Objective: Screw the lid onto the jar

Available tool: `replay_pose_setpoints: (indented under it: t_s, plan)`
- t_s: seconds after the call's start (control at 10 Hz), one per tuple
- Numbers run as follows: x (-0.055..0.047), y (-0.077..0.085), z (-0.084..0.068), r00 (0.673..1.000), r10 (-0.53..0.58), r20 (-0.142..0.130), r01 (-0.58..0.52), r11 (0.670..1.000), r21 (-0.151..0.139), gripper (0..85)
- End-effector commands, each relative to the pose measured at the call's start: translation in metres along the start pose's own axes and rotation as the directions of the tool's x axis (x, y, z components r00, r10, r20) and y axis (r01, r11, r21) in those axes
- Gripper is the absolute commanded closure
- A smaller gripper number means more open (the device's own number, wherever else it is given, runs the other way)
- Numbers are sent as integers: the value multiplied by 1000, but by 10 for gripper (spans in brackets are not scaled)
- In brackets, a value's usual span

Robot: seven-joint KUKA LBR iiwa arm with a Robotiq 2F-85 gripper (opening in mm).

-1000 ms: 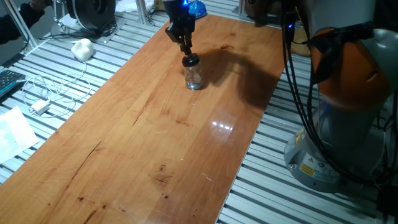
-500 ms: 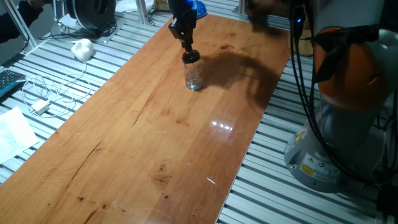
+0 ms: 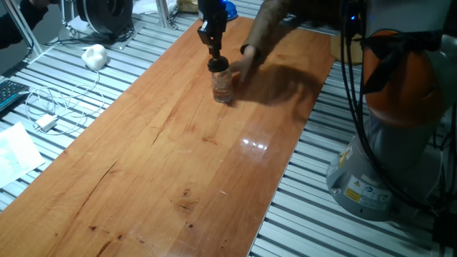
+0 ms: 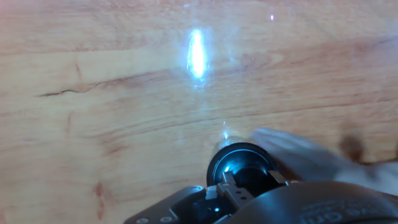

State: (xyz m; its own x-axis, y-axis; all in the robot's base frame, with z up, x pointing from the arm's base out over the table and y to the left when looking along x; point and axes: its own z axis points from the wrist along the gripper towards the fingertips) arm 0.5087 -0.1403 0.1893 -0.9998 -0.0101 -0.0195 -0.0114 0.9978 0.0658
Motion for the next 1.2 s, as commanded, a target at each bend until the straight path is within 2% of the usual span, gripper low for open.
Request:
replay_pose_setpoints:
  t_s: [0.0, 0.1, 0.8, 0.9, 1.1]
  plan:
    - [0, 0, 0, 1000, -6, 17, 6, 1000, 0, 850]
    - [0, 0, 0, 1000, -6, 24, 6, 1000, 0, 850]
    - [1, 5, 9, 1000, 4, 24, -4, 1000, 9, 850]
    - [4, 2, 8, 1000, -7, 23, 6, 1000, 19, 850]
    - [13, -1, 8, 1000, -11, 20, 11, 1000, 5, 850]
